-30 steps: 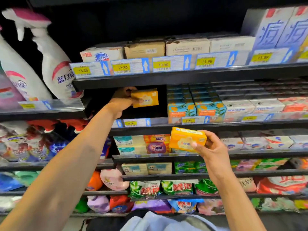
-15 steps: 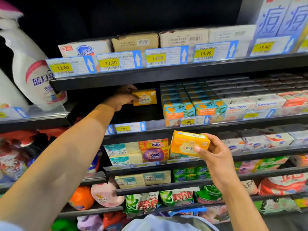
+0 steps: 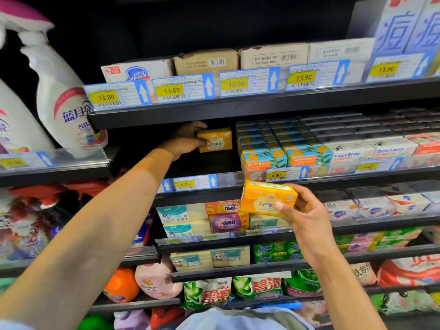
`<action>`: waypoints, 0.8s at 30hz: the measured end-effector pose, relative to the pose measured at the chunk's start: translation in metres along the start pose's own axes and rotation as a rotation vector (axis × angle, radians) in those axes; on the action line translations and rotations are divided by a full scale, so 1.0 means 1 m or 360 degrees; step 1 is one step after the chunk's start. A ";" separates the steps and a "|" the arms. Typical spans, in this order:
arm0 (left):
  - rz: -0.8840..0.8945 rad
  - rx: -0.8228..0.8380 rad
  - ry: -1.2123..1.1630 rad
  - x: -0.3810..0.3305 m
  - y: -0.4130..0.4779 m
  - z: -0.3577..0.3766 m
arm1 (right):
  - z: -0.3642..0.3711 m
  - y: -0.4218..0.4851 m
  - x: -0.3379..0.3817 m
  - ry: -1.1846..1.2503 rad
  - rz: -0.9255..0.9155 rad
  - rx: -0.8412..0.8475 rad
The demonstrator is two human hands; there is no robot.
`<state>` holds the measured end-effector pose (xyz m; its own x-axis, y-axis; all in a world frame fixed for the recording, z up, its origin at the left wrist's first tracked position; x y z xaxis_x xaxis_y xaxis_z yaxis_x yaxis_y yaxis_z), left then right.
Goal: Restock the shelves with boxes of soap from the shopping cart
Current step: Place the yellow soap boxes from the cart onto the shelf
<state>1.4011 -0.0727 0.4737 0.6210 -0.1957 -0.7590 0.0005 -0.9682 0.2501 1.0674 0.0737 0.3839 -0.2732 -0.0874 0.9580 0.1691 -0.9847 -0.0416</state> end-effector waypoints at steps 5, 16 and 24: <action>0.0324 -0.0234 0.0165 -0.048 -0.060 -0.001 | 0.013 -0.005 0.009 -0.0012 -0.0079 0.0001; 0.0439 0.0241 -0.0212 -0.106 -0.176 0.015 | 0.056 -0.004 0.032 -0.0076 -0.0236 0.0132; 0.0267 -0.0059 -0.0529 -0.088 -0.141 -0.018 | 0.057 0.014 0.020 -0.0859 -0.0625 0.0070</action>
<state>1.3603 0.0836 0.5165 0.3265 -0.3967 -0.8579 -0.0477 -0.9134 0.4042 1.1186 0.0668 0.4191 0.1876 0.3752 0.9078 0.1953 -0.9200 0.3399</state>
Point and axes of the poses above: each hand's wrist, its own y-axis towards the middle knuckle, its own z-axis out of the palm, x = y × z, the point moved 1 cm from there along y, towards the middle knuckle, and after that the axes turned 10 degrees about z, right-handed, at the moved point
